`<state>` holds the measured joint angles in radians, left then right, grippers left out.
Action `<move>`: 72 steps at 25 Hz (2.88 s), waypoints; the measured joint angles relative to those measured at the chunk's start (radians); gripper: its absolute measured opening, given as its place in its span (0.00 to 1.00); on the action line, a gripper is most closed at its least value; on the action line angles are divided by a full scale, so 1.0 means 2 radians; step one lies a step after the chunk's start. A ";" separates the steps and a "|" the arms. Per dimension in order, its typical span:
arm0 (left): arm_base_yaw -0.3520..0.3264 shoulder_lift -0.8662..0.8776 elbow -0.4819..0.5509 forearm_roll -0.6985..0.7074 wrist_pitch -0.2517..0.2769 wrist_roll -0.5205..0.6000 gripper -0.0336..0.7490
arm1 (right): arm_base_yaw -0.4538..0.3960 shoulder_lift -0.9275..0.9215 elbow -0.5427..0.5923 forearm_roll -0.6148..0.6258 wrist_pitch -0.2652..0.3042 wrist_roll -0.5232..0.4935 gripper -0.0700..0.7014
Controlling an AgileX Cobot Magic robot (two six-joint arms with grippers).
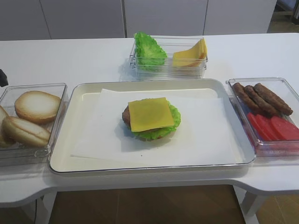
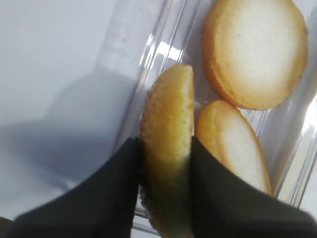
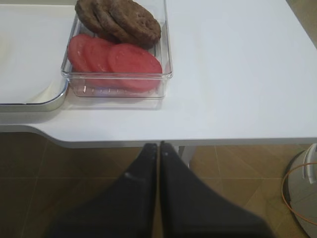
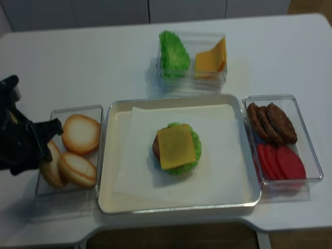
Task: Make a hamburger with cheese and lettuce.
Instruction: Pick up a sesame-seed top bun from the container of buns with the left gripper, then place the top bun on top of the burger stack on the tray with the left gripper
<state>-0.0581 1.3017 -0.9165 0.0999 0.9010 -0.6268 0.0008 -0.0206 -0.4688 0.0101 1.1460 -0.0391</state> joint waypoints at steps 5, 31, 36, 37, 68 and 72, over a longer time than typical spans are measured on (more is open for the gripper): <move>0.000 -0.009 0.000 0.000 0.006 0.000 0.31 | 0.000 0.000 0.000 0.000 0.000 0.000 0.20; 0.000 -0.101 0.000 0.004 0.036 0.068 0.31 | 0.000 0.000 0.000 0.000 0.000 -0.001 0.20; 0.000 -0.109 -0.018 0.004 0.052 0.087 0.31 | 0.000 0.000 0.000 0.000 0.000 -0.001 0.20; 0.000 -0.109 -0.023 0.004 0.056 0.088 0.31 | 0.000 0.000 0.000 0.000 0.000 -0.001 0.20; -0.257 0.031 -0.132 0.178 0.067 0.057 0.31 | 0.000 0.000 0.000 0.000 0.000 -0.001 0.20; -0.302 0.076 -0.160 0.216 0.069 0.057 0.30 | 0.000 0.000 0.000 0.000 0.000 -0.001 0.20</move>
<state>-0.6625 1.4532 -1.2361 0.5314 1.0387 -0.5134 0.0008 -0.0206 -0.4688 0.0101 1.1460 -0.0409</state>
